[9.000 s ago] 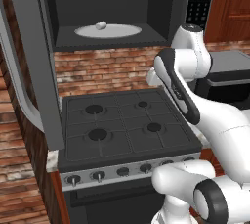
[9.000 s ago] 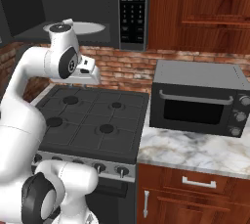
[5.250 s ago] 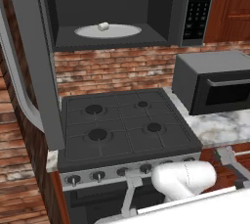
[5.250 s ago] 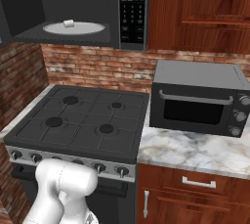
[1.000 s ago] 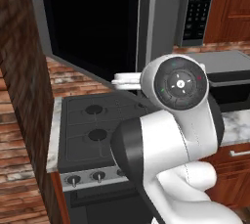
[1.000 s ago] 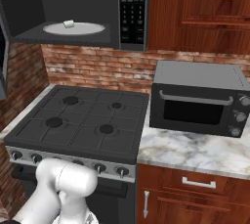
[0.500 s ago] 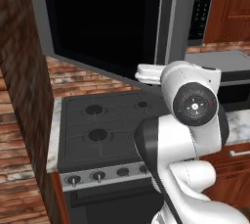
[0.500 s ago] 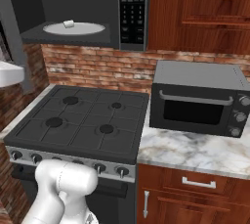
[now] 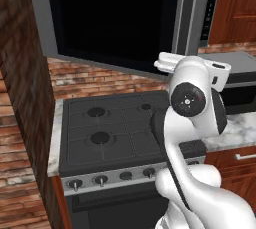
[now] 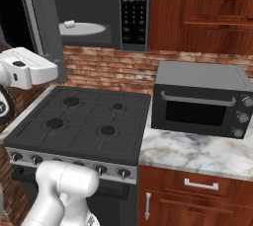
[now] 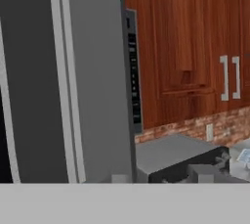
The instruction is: Close the microwave door.
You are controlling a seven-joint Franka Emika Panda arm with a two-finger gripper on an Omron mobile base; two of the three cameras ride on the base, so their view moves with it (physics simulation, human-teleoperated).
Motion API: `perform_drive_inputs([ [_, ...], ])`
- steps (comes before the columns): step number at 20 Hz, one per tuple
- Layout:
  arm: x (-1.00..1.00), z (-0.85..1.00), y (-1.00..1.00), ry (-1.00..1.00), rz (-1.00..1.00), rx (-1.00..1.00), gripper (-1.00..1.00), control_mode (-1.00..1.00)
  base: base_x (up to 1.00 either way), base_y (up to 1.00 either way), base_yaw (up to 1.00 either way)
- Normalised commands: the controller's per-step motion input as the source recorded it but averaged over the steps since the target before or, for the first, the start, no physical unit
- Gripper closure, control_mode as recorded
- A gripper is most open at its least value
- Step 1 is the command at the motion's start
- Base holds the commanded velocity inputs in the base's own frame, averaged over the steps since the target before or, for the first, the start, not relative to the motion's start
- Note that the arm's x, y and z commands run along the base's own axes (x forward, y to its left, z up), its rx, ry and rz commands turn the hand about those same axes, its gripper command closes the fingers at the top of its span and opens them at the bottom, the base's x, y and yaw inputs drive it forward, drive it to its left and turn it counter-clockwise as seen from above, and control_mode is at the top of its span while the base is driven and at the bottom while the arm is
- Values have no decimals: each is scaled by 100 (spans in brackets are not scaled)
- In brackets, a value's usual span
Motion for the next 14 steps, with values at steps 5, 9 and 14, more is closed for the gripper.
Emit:
perform_drive_inputs([
  [5,100,1,0,-2,-15,0,-100,-100,0,0,0],
  [9,100,4,-3,0,-10,0,-100,-100,0,0,0],
  [14,100,9,-3,0,-4,1,-100,-100,0,0,0],
])
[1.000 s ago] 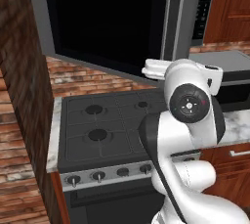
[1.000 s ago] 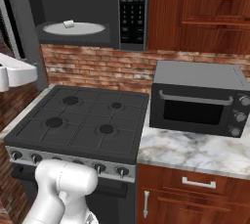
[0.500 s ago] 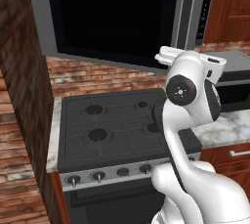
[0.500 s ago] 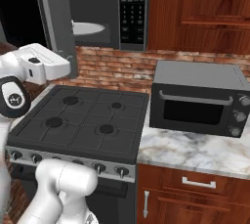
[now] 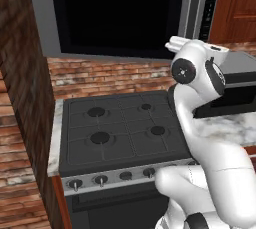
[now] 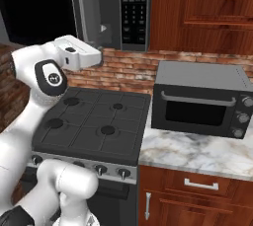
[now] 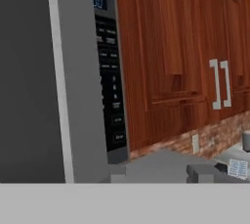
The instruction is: Close the microwave door.
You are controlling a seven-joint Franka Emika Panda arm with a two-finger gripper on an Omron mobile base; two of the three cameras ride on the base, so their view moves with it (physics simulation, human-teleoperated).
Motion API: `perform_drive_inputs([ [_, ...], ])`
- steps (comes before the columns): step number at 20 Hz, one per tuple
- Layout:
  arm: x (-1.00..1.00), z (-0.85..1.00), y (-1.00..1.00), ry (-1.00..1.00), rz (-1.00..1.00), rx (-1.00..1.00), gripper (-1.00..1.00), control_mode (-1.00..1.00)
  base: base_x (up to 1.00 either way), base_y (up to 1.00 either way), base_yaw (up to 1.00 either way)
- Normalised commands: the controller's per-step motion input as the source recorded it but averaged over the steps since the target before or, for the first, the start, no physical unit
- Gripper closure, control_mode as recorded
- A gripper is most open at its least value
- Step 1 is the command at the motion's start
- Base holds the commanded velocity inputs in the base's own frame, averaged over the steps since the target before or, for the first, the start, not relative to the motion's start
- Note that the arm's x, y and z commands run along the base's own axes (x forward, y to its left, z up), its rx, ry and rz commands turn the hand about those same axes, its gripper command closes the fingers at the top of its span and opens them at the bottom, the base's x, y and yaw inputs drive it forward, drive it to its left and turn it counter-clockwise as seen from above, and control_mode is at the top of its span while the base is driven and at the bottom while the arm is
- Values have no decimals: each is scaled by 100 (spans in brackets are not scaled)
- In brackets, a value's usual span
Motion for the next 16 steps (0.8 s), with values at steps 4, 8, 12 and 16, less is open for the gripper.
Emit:
perform_drive_inputs([
  [4,92,17,0,0,0,3,-100,-100,0,0,0],
  [8,84,25,-1,0,0,6,-100,-100,0,0,0],
  [12,82,24,-6,0,2,10,-100,-100,0,0,0],
  [16,75,19,-14,0,11,14,-100,-100,0,0,0],
])
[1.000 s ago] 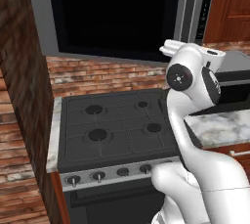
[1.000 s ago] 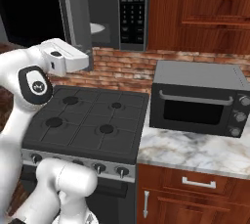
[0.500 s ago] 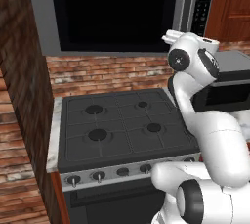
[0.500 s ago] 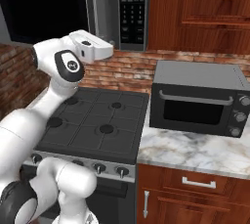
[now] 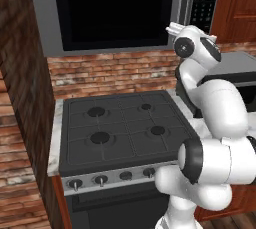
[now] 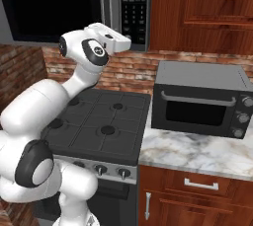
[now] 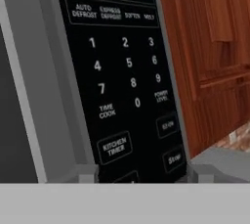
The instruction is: Close the microwave door.
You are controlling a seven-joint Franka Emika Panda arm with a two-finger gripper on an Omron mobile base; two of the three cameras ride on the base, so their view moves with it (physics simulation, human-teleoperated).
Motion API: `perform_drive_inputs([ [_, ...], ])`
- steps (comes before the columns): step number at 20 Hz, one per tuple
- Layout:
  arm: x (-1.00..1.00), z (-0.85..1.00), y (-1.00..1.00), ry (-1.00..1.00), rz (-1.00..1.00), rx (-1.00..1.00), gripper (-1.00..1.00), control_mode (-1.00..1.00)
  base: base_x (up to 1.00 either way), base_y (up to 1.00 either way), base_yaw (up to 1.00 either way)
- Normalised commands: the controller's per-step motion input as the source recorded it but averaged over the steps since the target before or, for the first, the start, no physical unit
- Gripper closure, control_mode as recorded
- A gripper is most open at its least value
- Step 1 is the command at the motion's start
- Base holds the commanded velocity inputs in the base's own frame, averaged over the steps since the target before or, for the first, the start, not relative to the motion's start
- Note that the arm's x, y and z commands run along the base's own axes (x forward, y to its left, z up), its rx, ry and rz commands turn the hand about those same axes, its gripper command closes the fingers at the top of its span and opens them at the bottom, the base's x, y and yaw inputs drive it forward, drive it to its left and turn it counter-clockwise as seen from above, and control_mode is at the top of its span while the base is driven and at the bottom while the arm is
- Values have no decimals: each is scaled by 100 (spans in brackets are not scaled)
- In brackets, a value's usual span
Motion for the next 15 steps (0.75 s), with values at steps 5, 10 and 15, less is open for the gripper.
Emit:
perform_drive_inputs([
  [5,50,13,-8,-1,10,14,-100,-100,0,0,0],
  [10,19,0,0,-7,2,7,-100,-100,0,0,0],
  [15,0,0,0,0,0,1,-100,-100,0,0,0],
])
